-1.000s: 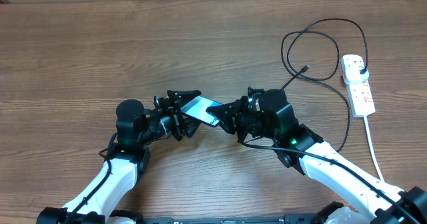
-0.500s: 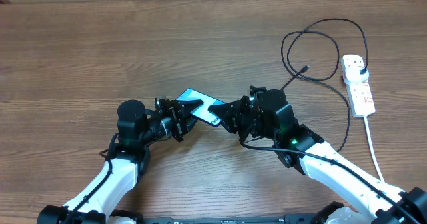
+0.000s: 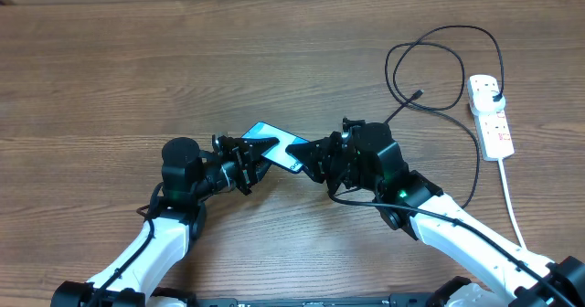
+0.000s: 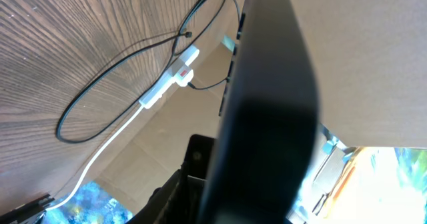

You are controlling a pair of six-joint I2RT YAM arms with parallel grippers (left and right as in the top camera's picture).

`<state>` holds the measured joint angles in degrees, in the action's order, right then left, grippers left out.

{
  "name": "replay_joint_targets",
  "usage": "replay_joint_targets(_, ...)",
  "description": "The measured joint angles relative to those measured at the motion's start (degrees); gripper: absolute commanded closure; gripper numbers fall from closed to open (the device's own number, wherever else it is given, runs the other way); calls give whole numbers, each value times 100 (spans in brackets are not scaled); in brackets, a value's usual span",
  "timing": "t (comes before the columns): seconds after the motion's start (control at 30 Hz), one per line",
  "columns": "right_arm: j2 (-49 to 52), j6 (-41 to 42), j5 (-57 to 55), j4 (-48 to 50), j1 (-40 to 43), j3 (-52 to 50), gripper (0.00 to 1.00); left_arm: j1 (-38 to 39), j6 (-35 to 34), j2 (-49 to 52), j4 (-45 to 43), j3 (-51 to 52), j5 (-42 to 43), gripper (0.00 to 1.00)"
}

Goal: Plug charger to phone and switch on socket
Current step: 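Grasp the phone with the left gripper and release the right gripper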

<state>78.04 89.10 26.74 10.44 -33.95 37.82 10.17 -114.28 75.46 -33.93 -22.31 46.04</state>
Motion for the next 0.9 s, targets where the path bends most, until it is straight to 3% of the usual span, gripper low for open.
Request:
replay_joint_targets(0.27, 0, 256, -46, 17, 33, 0, 92, 240, 155, 0, -48, 11, -367, 96)
replay_joint_targets(0.43, 2, 153, -17, -68, 35, 0, 56, 299, 201, -2, 205, 9, -437, 96)
replay_joint_targets(0.63, 2, -619, -192, -828, -33, -2, 20, 293, 389, 0, 1646, 9, -166, 96)
replay_joint_targets(0.67, 2, -820, -249, -905, -35, -4, 0, 289, 459, 0, 1792, 9, -63, 96)
replay_joint_targets(0.83, 2, -1805, -857, -1014, -22, -2, 0, 232, 763, 0, 1845, 11, 713, 96)
replay_joint_targets(0.9, 2, -2138, -1209, -1078, -17, -2, 14, 92, 822, 0, 1635, 15, 1069, 96)
